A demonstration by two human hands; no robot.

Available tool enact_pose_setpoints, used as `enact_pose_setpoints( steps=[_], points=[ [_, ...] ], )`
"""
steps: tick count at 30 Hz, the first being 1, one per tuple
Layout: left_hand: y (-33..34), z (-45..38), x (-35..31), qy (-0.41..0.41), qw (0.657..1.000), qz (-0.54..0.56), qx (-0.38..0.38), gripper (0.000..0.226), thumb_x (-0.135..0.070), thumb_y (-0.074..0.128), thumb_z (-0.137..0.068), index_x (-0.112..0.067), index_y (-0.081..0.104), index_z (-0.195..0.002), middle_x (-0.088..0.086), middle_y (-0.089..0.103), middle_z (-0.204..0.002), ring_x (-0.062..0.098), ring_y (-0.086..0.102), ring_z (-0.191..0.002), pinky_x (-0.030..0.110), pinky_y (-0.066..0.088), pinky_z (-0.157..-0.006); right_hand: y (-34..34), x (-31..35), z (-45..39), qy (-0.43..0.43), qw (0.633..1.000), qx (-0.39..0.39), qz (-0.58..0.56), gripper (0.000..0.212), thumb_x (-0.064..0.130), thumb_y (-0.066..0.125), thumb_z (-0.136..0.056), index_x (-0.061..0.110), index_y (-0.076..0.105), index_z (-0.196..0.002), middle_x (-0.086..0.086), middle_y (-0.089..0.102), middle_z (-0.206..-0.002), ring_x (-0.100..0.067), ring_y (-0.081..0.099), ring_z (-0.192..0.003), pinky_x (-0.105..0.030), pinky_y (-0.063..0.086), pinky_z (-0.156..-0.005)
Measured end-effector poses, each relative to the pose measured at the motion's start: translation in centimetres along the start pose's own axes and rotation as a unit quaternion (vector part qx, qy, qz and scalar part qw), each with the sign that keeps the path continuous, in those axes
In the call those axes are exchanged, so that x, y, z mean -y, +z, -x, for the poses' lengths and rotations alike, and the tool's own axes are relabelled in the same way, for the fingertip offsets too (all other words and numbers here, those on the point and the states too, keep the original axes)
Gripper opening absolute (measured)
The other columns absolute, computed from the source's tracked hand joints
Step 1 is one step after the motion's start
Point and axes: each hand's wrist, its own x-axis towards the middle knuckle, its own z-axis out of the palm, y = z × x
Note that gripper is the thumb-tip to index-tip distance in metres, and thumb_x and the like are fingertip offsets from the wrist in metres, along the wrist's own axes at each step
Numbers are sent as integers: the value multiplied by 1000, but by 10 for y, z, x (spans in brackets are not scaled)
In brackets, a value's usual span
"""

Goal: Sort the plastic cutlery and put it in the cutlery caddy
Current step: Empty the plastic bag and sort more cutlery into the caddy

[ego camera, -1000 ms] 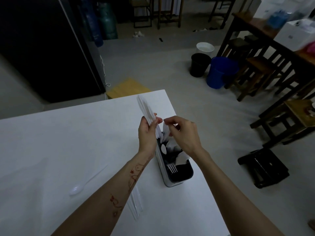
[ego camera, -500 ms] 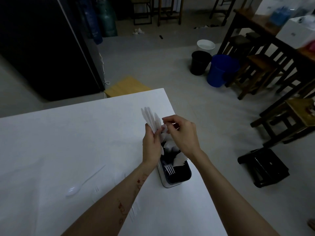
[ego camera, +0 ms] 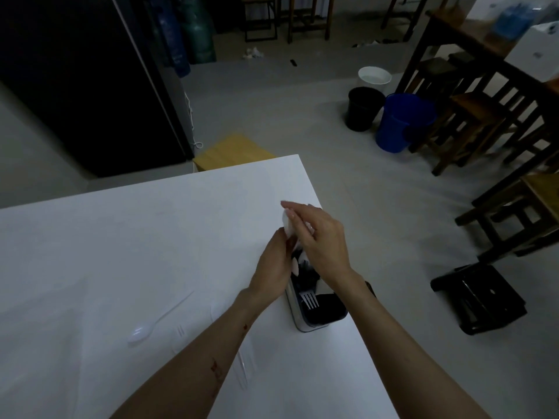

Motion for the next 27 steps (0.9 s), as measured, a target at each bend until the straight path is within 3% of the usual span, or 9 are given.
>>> enact_pose_setpoints(
  steps=[3,6,10,12,15,18,20,23,27],
  points=[
    [-9,5,2,23,999,-10,28,37,-14,20,-106,-4,46,-130,-1,63,-117,7,57,-113,19,44,-97,5,-8,7,-15,999,-7,38,25,15,52,-99,9,69,-116,1,72,-113,-6,65,-99,-44,47,-104],
    [-16,15,7,10,996,2,85,45,-31,25,-106,-16,29,-149,-5,41,-149,7,35,-139,32,29,-116,7,-9,11,-35,998,10,56,32,13,46,-98,7,63,-126,-2,71,-105,3,55,-93,-37,47,-101],
    [-24,26,22,-56,992,-37,110,49,-22,29,-105,-21,18,-152,-9,21,-158,0,18,-144,35,19,-120,14,-16,16,-70,988,45,132,38,19,39,-100,10,62,-128,-5,63,-132,-15,53,-129,-41,33,-115],
    [-30,32,26,-50,989,-93,104,51,-20,29,-105,-20,13,-153,-10,14,-160,-4,14,-144,27,15,-121,17,-17,19,-65,983,56,162,42,26,35,-101,11,60,-131,-5,58,-139,-15,45,-137,-40,24,-120],
    [-42,42,30,-85,986,-116,84,50,-21,29,-105,-23,14,-153,-14,14,-158,-4,15,-143,2,7,-110,24,-3,22,-60,982,32,175,44,31,34,-102,13,54,-137,-5,47,-148,-17,34,-143,-38,11,-123],
    [-61,61,40,-114,982,-147,29,48,-21,31,-104,-24,22,-151,-15,22,-156,-2,20,-141,-5,7,-101,37,20,33,-86,987,-30,131,38,20,42,-100,9,57,-132,-8,52,-143,-22,40,-139,-40,19,-122],
    [-78,82,55,-130,976,-176,-9,46,-18,35,-103,-22,30,-149,-12,29,-154,2,26,-140,2,11,-106,53,36,50,-108,989,-36,95,33,9,48,-96,6,60,-127,-9,58,-135,-23,47,-131,-37,29,-117],
    [-104,127,83,-131,963,-229,-51,43,-11,38,-101,-15,39,-144,-4,36,-151,10,29,-142,6,10,-109,85,47,93,-95,992,40,77,31,2,58,-91,11,63,-120,-1,65,-119,-19,57,-112,-22,40,-101],
    [-134,196,122,-69,947,-311,-24,43,-1,41,-97,-10,48,-138,3,44,-146,10,21,-143,11,5,-115,122,43,161,60,972,189,128,11,22,60,-94,22,65,-104,5,66,-98,-17,59,-94,-27,51,-68]
  ],
)
